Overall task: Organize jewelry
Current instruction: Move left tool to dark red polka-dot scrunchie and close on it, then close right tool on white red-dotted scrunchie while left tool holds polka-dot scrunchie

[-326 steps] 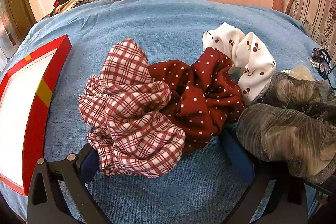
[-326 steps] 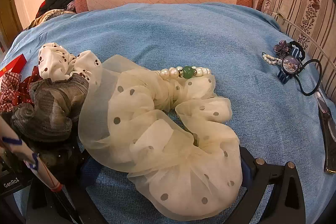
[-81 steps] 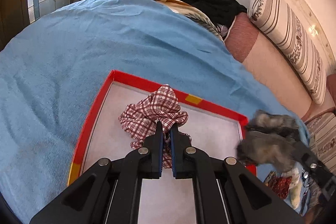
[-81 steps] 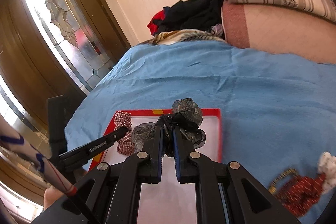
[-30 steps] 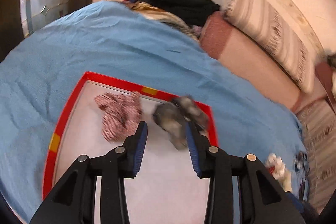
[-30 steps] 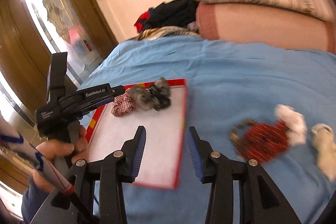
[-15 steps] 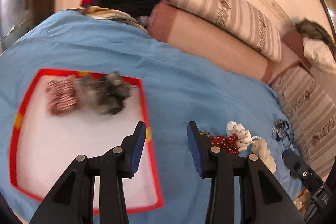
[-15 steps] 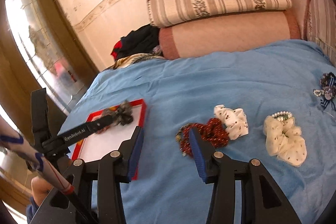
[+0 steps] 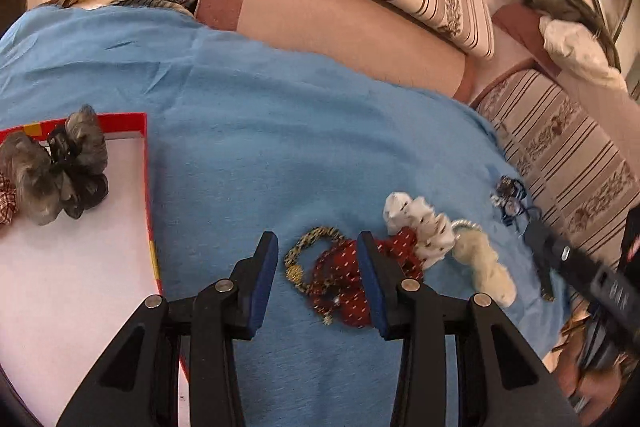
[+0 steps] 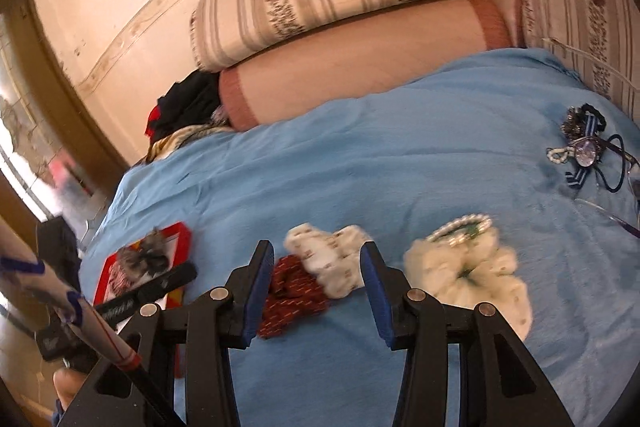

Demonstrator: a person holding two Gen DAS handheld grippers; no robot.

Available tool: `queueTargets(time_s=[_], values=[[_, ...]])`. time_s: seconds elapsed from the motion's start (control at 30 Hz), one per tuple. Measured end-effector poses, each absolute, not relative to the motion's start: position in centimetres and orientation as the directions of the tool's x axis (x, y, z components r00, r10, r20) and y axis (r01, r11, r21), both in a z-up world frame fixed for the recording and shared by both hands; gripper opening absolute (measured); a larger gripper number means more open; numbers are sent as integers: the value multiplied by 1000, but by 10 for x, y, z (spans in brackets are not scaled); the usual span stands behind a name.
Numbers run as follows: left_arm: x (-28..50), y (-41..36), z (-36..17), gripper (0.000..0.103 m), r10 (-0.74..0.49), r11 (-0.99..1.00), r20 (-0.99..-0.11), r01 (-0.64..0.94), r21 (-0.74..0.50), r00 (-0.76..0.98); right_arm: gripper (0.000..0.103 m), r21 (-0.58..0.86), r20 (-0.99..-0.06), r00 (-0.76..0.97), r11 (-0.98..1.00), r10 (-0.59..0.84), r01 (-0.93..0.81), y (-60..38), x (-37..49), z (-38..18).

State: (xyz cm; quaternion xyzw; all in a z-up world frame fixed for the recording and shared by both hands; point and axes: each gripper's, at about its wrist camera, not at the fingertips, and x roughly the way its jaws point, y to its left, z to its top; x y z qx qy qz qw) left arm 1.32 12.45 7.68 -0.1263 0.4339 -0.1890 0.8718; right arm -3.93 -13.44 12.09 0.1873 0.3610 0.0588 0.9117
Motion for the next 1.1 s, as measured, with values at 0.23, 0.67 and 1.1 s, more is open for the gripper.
queueTargets(time_s=[0.23, 0.67, 1.1], values=[[9, 92, 59, 39, -474, 878, -729, 328, -349, 494, 49, 444, -636, 722, 895, 274, 51, -181, -28, 103], [35, 45, 41, 43, -440, 887, -761, 361, -287, 477, 49, 555, -631, 699, 825, 337, 104, -224, -27, 80], [23, 45, 43, 3, -427, 886, -741, 404, -228, 518, 57, 504, -619, 679, 863, 394, -41, -140, 1, 89]])
